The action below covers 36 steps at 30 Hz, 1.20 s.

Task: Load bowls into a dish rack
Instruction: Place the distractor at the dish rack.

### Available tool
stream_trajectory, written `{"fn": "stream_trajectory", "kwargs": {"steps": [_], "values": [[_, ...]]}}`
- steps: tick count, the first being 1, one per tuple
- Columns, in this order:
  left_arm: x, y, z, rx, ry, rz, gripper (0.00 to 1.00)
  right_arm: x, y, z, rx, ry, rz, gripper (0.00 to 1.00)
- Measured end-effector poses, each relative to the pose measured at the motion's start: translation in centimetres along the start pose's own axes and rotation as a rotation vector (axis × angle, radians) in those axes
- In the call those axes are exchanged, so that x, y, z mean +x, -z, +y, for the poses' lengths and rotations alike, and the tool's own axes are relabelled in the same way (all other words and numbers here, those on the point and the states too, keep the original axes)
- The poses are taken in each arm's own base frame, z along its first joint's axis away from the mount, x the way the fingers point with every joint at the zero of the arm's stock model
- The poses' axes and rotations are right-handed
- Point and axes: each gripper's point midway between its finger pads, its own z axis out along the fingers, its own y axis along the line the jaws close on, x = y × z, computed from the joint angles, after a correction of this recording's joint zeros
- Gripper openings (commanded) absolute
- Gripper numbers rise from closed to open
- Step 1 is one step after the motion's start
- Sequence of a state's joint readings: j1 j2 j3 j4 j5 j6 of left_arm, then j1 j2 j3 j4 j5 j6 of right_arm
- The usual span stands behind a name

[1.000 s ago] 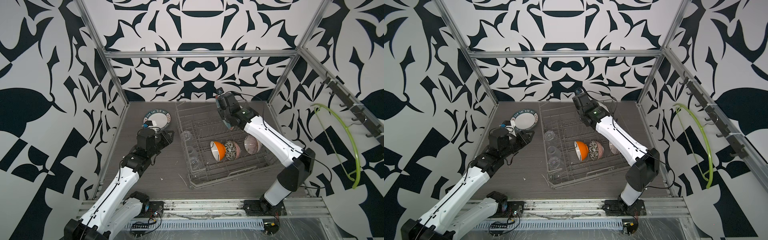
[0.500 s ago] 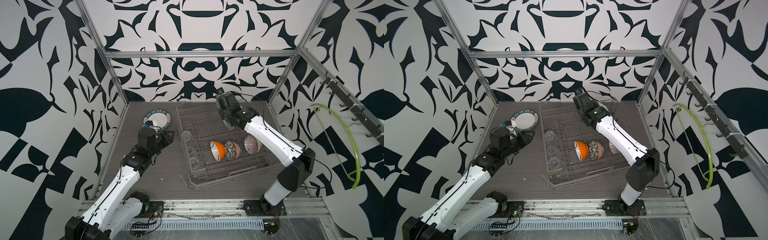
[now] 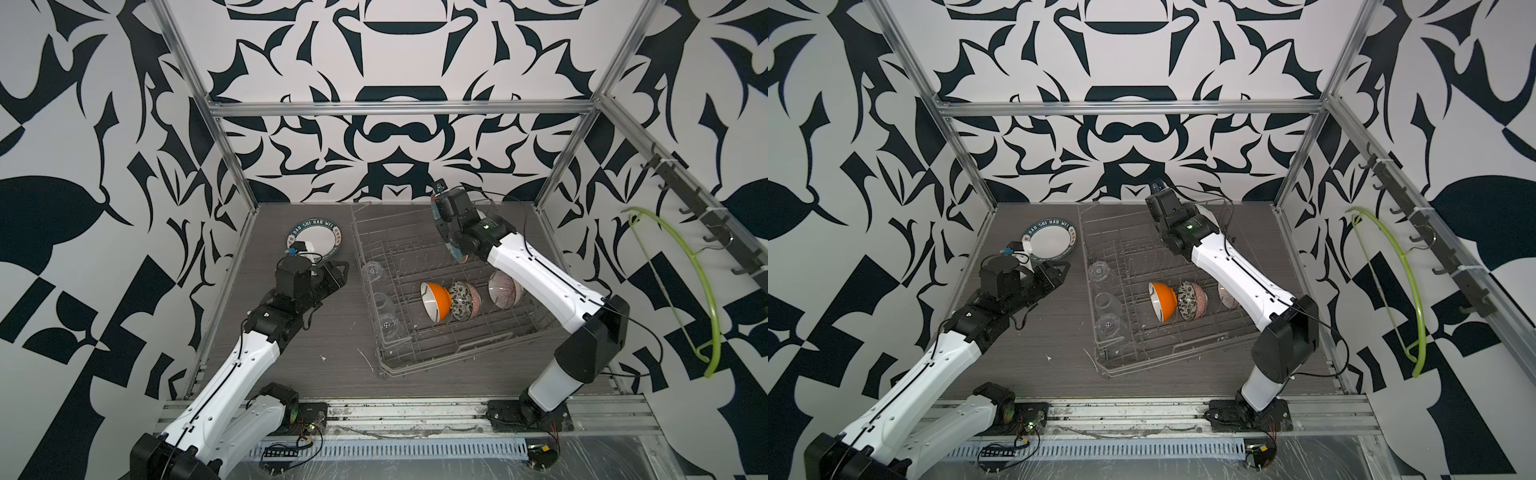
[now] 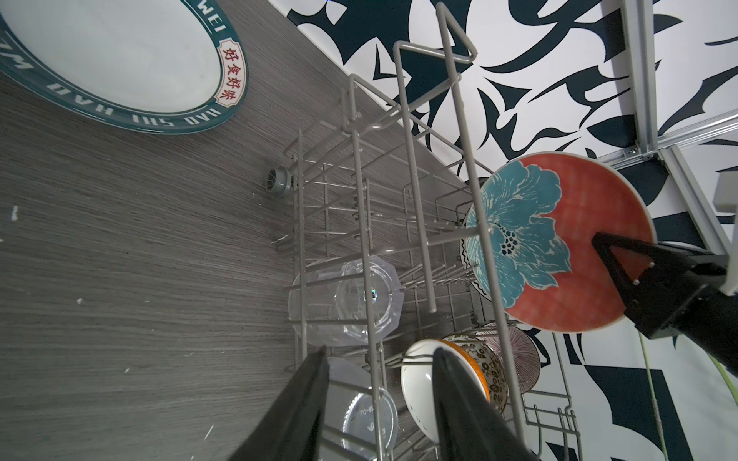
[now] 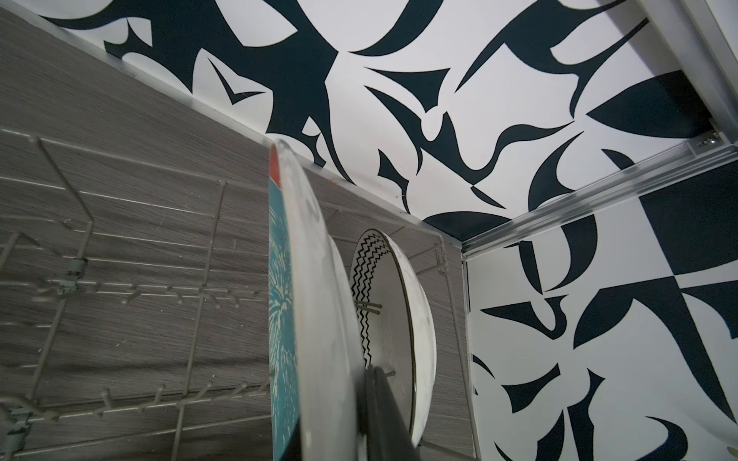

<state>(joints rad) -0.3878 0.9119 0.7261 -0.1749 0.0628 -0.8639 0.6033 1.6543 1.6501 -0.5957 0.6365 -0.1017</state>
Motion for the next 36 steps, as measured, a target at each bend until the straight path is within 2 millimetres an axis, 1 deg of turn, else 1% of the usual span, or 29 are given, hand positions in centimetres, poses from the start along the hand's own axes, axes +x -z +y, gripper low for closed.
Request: {"fn": "stream_trajectory", "kwargs": {"steps": [4, 10, 16, 28, 33, 36], "values": [[0.0, 0.0, -0.1, 0.002, 0.0, -0.002, 0.48, -0.2, 0.2, -0.2, 0.0, 0.002, -0.007, 0.0], [-0.2, 0.0, -0.2, 0.008, -0.001, -0.007, 0.48, -0.8, 1.4, -1.0, -0.003, -0.016, -0.037, 0.0], [-0.2, -0.1, -0.2, 0.01, -0.001, -0.008, 0.48, -1.7, 2.2, -1.2, -0.023, -0.039, -0.074, 0.0], [-0.2, -0.1, -0.2, 0.009, -0.001, -0.007, 0.48, -1.6, 2.2, -0.9, -0.027, -0.034, -0.072, 0.0], [-0.1, -0.2, -0.1, 0.006, -0.001, -0.005, 0.49, -1.5, 1.7, -0.6, -0.027, -0.03, -0.066, 0.0], [0.1, -0.4, 0.3, -0.003, 0.0, -0.002, 0.49, -1.2, 1.1, -0.1, -0.026, -0.025, -0.059, 0.0]]}}
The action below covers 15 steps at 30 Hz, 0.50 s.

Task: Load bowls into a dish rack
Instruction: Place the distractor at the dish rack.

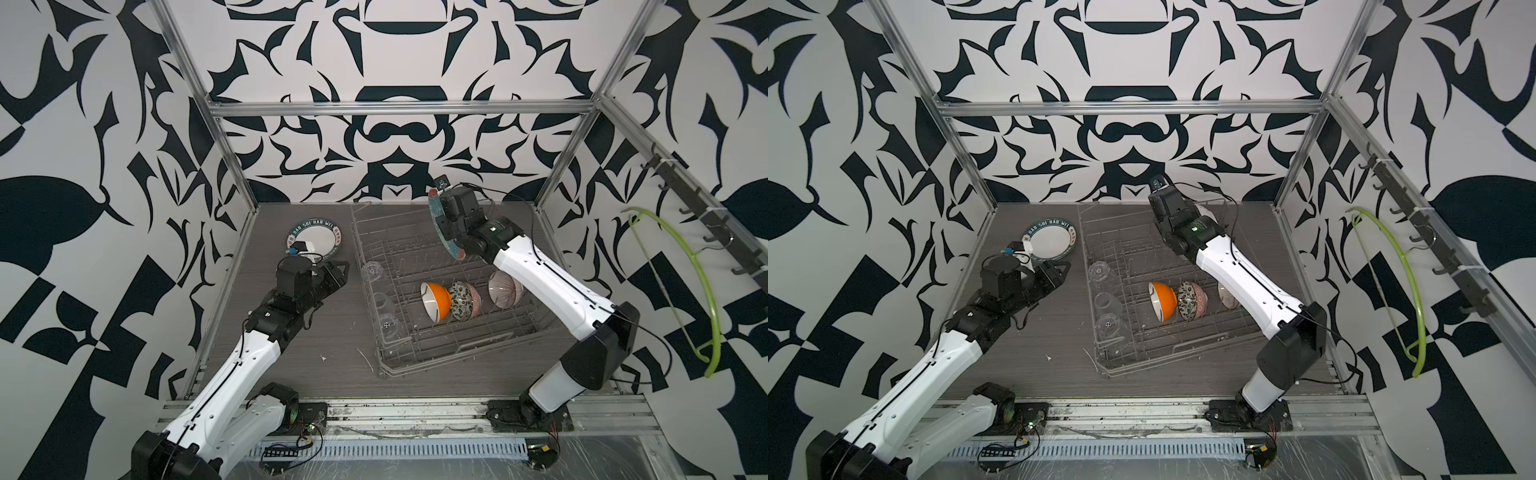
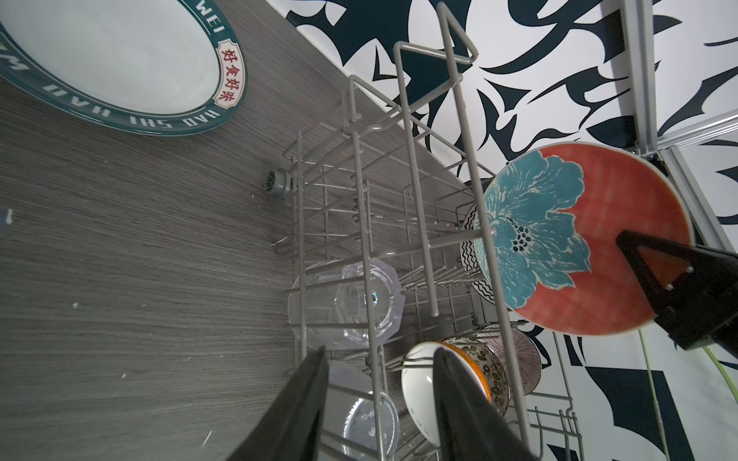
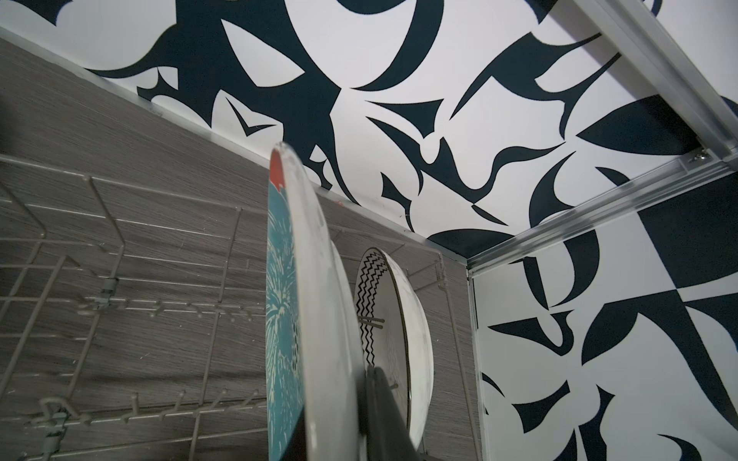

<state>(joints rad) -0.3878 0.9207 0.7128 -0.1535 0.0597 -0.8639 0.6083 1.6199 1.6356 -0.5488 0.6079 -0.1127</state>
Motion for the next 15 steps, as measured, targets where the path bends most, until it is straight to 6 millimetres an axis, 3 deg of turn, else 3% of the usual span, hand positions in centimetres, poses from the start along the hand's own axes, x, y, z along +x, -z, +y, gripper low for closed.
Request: {"fn": "stream_trajectory", "kwargs": {"steps": [15], "values": [[0.1, -0.4, 0.5, -0.019, 0.002, 0.004, 0.49, 3.2, -2.8, 2.4, -0.01, 0.023, 0.074, 0.0]]}}
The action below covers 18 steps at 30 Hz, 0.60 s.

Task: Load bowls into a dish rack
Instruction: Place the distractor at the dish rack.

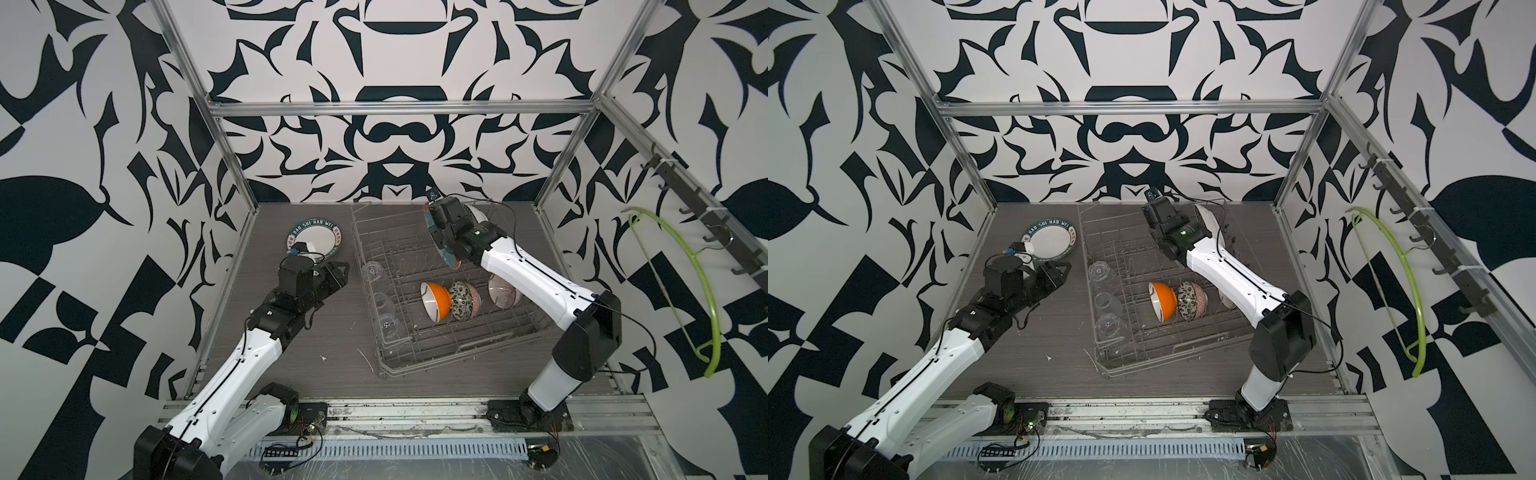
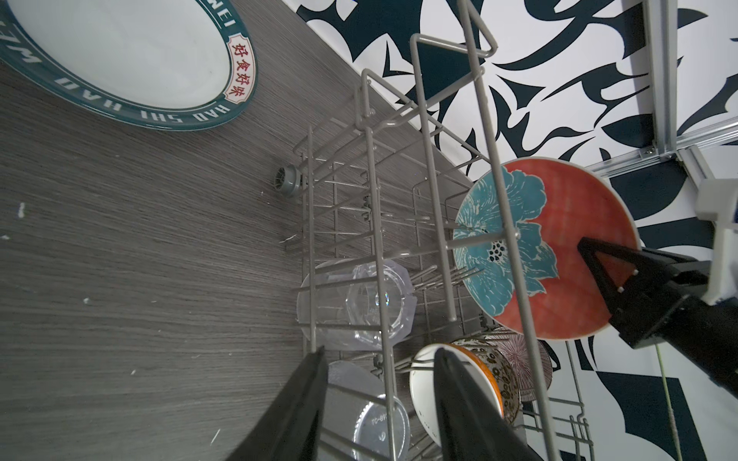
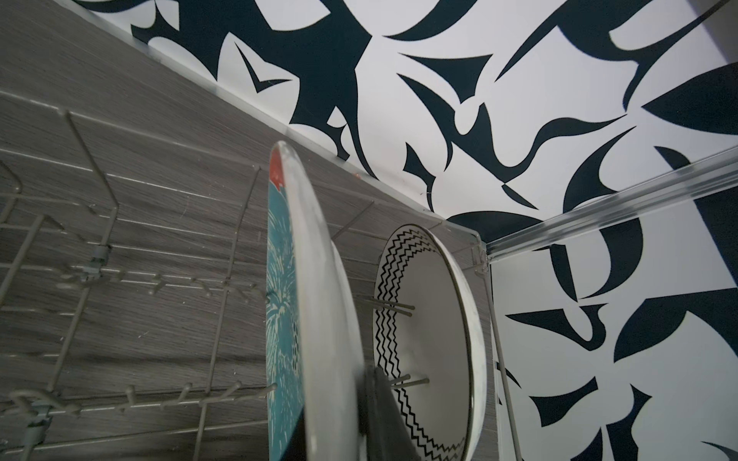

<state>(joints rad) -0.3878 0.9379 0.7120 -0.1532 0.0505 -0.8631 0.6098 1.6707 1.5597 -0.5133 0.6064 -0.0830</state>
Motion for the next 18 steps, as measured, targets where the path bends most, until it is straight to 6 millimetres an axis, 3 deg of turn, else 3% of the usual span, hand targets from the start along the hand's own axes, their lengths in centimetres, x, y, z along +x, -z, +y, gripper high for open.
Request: {"fn": "stream_trajectory", "kwargs": {"steps": [9, 13, 16, 18], "values": [[0.0, 0.0, 0.0, -0.001, -0.003, -0.002, 0.5, 0.1, -0.6, 0.3, 0.008, -0.057, -0.008, 0.0], [0.0, 0.0, 0.0, -0.001, -0.005, -0.002, 0.49, 0.4, -1.8, 1.0, 0.013, -0.071, 0.003, 0.0], [0.0, 0.0, 0.0, -0.001, -0.007, -0.002, 0.49, 1.9, -3.2, 2.4, -0.006, -0.043, 0.055, 0.0], [0.0, 0.1, 0.0, -0.002, -0.008, -0.002, 0.5, 1.6, -3.4, 2.4, 0.004, -0.052, 0.042, 0.0]]}}
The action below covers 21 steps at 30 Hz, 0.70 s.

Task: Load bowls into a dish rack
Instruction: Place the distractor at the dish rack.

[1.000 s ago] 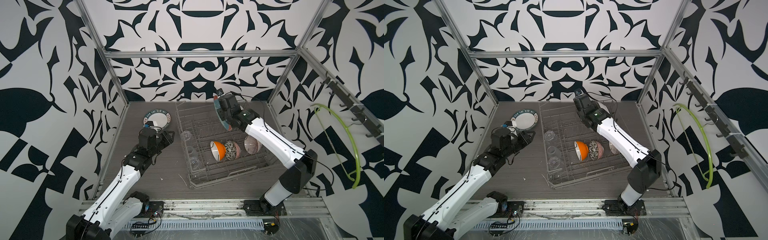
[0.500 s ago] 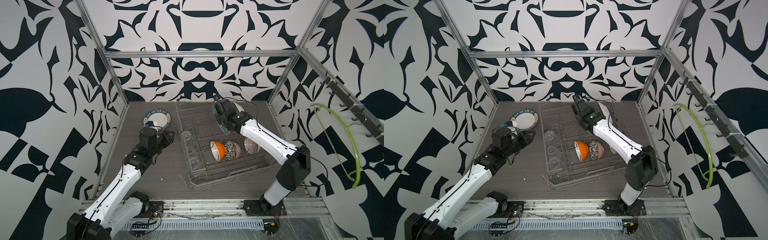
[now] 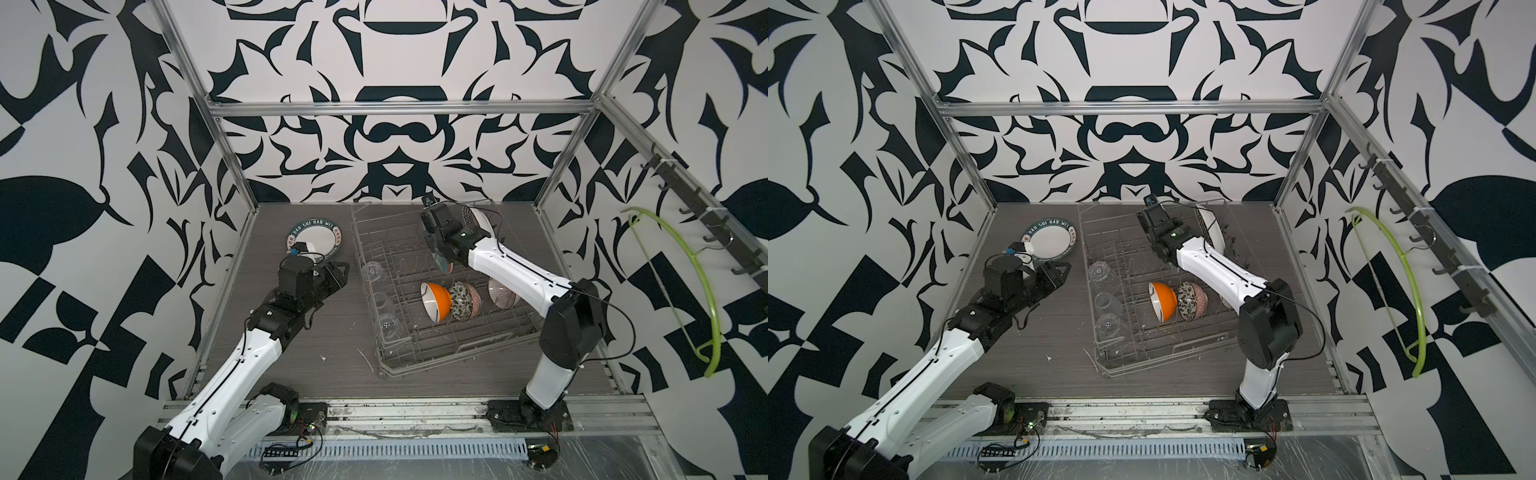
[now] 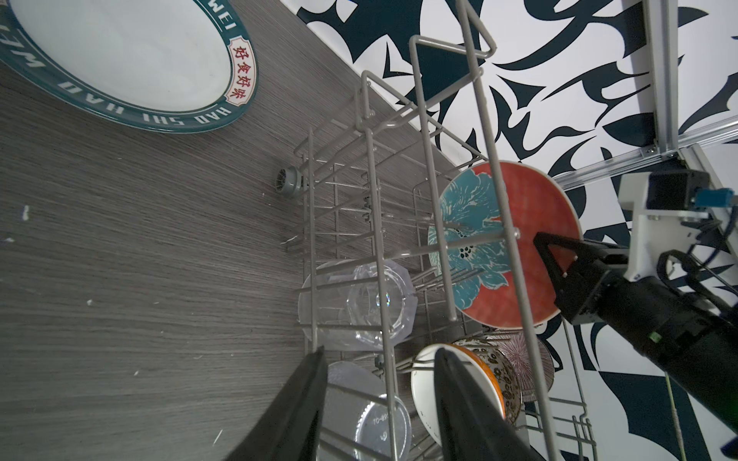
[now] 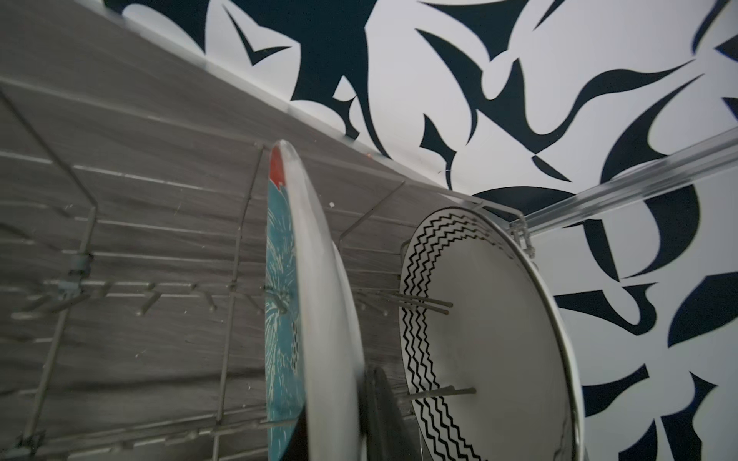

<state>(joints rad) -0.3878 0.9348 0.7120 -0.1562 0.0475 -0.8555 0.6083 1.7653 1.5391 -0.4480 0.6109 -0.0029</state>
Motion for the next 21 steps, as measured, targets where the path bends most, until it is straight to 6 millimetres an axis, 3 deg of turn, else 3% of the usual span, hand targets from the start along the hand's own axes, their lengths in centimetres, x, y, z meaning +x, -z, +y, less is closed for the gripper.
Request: {"fn": "stream_trajectory", "kwargs": {"steps": [6, 10, 11, 12, 17, 21], "values": [[0.0, 0.1, 0.0, 0.001, 0.0, -0.001, 0.5, 0.2, 0.0, -0.1, -0.002, -0.005, 0.004, 0.0], [0.0, 0.0, 0.0, 0.001, 0.0, 0.0, 0.5, 0.2, 0.0, -0.2, 0.0, -0.009, 0.006, 0.34], [0.0, 0.0, 0.0, 0.001, 0.0, 0.0, 0.5, 0.2, 0.0, -0.3, 0.005, -0.016, 0.005, 0.53], [0.0, 0.0, 0.0, 0.001, 0.0, 0.0, 0.51, 0.2, 0.0, -0.4, 0.009, -0.02, 0.004, 0.62], [0.0, 0.0, 0.0, 0.001, 0.0, 0.0, 0.52, -0.4, 0.5, -0.9, 0.019, -0.022, -0.011, 0.65], [0.0, 0.0, 0.0, -0.001, 0.0, -0.002, 0.53, -1.9, 2.9, -2.7, 0.022, -0.061, -0.069, 0.65]]}}
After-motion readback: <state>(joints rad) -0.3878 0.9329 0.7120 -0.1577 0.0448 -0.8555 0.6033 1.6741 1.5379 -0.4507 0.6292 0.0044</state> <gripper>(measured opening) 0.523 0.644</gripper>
